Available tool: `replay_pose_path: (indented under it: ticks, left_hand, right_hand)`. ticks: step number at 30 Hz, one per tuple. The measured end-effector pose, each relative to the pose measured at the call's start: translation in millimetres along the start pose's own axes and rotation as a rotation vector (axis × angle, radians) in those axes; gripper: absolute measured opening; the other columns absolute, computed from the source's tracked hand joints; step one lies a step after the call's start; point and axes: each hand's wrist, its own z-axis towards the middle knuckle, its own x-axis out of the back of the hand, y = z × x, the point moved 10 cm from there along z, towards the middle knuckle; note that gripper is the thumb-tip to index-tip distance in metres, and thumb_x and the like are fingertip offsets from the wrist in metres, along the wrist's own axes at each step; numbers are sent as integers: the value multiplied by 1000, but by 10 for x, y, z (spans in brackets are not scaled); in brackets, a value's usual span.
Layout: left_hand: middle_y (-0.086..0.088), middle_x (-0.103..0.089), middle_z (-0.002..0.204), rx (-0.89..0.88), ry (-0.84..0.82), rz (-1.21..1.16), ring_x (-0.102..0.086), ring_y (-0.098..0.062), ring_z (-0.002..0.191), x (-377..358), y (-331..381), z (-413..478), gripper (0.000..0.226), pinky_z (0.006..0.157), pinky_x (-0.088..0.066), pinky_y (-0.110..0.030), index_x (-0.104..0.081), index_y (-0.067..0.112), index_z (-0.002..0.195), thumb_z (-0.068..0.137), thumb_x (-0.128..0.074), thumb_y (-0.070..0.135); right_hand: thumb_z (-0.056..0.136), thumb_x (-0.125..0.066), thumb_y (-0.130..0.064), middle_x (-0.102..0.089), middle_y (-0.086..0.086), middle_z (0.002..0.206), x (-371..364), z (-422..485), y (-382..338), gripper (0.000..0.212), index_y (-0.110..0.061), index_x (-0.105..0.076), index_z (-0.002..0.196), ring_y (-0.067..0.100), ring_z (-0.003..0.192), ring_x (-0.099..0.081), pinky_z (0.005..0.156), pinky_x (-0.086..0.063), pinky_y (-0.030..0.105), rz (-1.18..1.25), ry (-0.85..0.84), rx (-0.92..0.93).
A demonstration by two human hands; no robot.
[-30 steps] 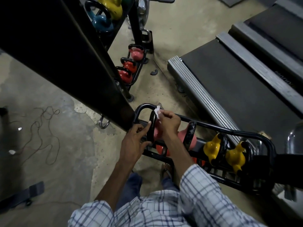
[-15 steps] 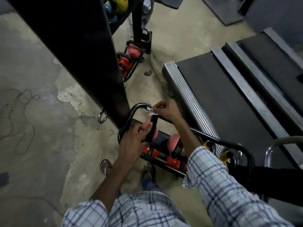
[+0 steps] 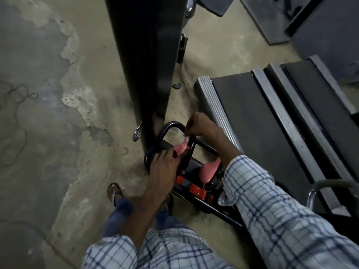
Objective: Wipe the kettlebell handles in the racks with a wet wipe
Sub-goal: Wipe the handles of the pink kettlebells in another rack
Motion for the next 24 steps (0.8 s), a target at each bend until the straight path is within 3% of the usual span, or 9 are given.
replay_pose_path:
  ticks: [4,7,9,13,17,24]
  left_hand:
    - [-2,-59,126,43,-89,61,-54,-22,117,-82,-66,-16,50,98,-40,-37,-57,31,137,90,-65,46]
    - [-3,-63,110,12,-31,20,-60,-23,101,-15,-17,13,44,85,-46,-38,-67,27,122,81,-77,37]
    - [-1,-63,107,20,17,4,-60,-21,96,-10,-57,5,57,80,-47,-37,-65,27,126,73,-84,33]
    - [2,-58,123,93,31,-47,-57,-19,109,-15,-231,21,84,90,-45,-36,-48,21,144,71,-85,38]
    - [-2,-58,132,103,47,-27,-57,-22,116,14,-213,28,91,96,-46,-38,-44,18,146,67,-88,28]
    - [-1,-59,130,120,52,-70,-57,-21,117,25,-223,68,91,93,-47,-37,-45,20,144,69,-86,49]
  right_hand:
    - [73,-87,-14,-77,10,89,-57,-53,-82,20,-5,-78,89,19,82,-74,78,-63,41,-24,-19,55]
    - [76,-86,-17,-77,9,87,29,-25,9,19,-7,-79,91,18,78,-73,76,-63,41,-1,97,6]
    - [77,-84,-19,-77,10,83,22,-97,39,18,-8,-80,90,18,74,-72,72,-62,40,44,160,-2]
    - [79,-73,-11,-75,4,77,-115,-599,-25,6,-12,-78,77,14,68,-69,66,-60,36,155,376,37]
    - [75,-73,1,-67,3,86,-463,-1054,-282,13,-13,-74,73,12,69,-63,60,-54,25,104,369,168]
    - [83,-78,-19,-68,2,89,-179,-604,60,3,-17,-77,82,14,74,-68,66,-60,34,105,505,76]
